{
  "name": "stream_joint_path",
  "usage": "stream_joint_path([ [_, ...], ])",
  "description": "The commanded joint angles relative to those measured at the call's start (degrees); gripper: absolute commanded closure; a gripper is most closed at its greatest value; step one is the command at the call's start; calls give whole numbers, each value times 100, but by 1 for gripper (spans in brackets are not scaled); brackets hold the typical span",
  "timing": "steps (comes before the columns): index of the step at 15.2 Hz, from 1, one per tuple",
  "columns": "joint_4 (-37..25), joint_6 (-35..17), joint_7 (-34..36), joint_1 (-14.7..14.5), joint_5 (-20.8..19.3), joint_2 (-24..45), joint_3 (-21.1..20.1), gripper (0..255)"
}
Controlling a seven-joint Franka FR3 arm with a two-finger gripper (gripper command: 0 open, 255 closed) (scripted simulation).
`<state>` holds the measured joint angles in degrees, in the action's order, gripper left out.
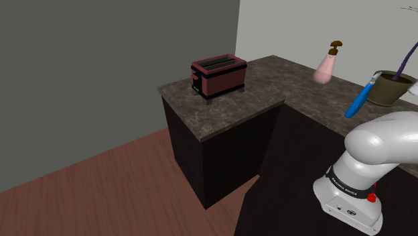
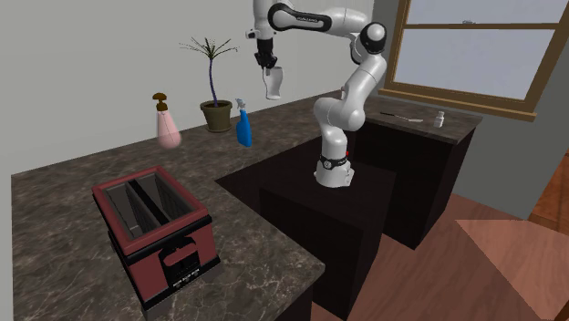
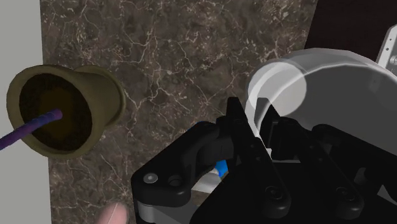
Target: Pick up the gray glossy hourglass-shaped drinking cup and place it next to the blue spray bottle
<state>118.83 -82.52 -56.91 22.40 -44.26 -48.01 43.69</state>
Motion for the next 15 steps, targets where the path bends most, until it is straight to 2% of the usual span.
stream_joint_path([
  [1, 184, -123, 53, 28, -56, -66, 52, 255],
  [15, 1241, -908, 377, 175, -464, -358, 489, 255],
])
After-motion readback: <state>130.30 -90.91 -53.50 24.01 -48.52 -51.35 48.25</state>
